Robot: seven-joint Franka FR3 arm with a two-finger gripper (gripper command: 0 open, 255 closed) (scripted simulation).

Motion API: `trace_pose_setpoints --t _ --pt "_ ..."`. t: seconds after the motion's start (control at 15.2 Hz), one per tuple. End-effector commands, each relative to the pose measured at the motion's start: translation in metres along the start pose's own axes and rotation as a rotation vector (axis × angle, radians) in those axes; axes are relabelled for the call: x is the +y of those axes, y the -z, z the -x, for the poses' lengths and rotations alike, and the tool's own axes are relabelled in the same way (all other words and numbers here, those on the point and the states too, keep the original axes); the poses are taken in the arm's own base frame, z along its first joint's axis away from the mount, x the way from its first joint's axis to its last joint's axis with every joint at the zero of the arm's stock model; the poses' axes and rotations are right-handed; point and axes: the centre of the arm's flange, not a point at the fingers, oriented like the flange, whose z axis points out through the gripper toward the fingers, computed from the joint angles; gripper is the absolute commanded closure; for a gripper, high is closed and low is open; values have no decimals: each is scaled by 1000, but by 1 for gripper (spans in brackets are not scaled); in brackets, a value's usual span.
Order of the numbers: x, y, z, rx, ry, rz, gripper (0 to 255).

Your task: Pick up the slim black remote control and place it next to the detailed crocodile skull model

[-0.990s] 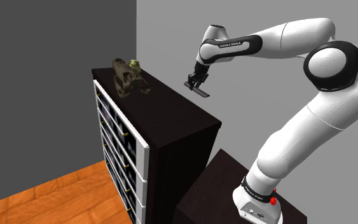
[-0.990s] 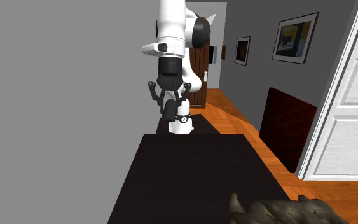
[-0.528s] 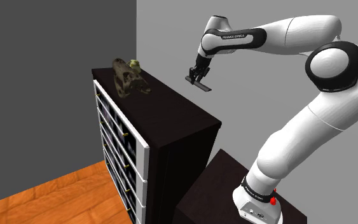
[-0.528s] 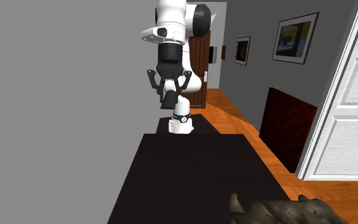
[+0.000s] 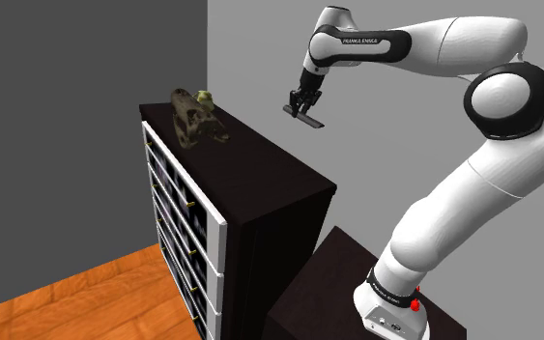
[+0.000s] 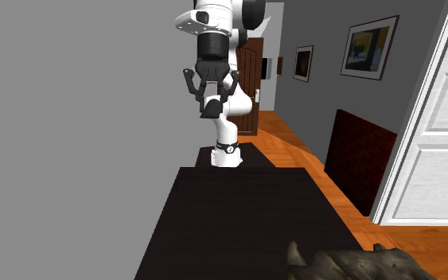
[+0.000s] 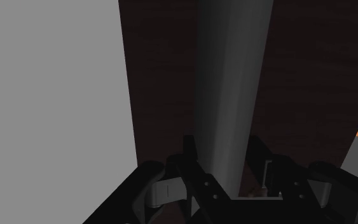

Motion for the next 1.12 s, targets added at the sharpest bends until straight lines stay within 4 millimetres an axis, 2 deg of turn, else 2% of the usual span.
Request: trace_pose_setpoints --t 0.0,0.07,0.92,1.06 --pt "1 10 -3 0 0 0 255" --pt "1 12 -3 0 0 0 255" --pt "-99 -17 -142 0 0 0 255" --pt "-99 -27 -140 0 0 0 255"
